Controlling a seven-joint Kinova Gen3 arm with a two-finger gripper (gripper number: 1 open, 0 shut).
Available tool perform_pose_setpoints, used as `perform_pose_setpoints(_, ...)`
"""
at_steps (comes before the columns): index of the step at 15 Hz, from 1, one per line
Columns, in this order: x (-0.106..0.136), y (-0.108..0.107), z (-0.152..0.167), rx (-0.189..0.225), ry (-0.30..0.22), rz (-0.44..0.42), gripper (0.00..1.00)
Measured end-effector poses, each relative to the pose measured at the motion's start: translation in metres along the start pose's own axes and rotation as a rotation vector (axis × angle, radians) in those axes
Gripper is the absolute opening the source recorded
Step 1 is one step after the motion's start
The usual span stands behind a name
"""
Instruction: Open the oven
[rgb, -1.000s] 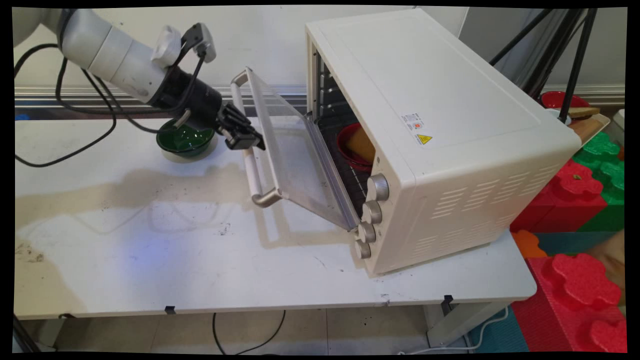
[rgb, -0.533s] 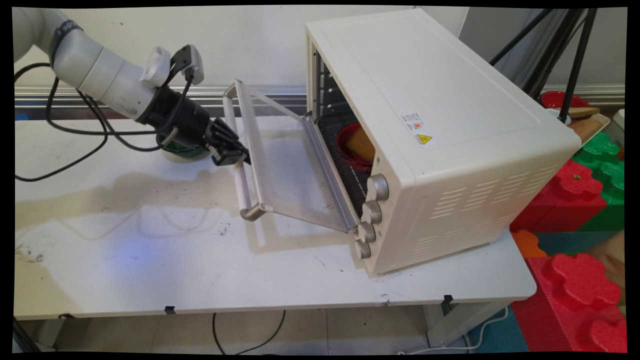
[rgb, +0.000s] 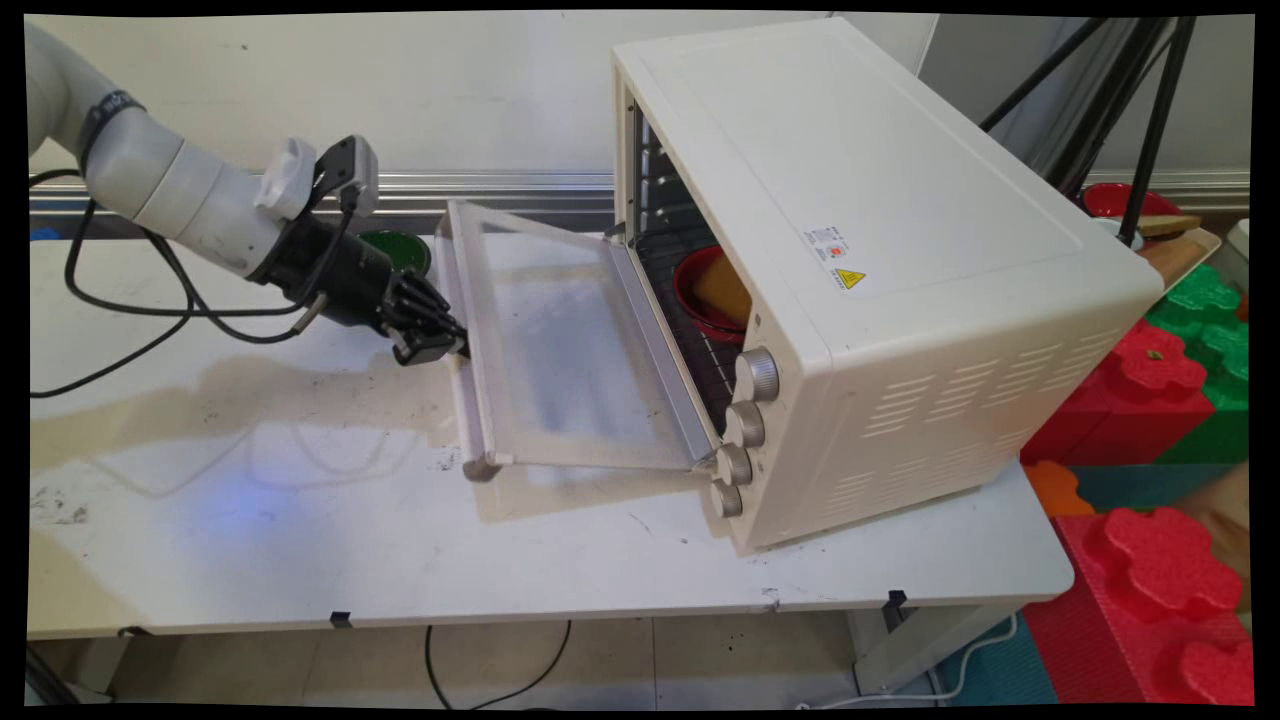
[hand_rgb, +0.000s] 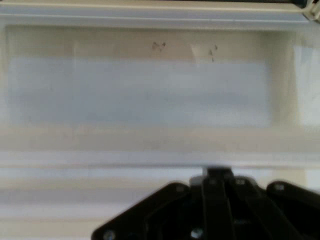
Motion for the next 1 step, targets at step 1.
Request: perform_pose_setpoints(1, -0.0059, 0.0001, 0.0003, 0.001, -0.001, 0.007, 0.00)
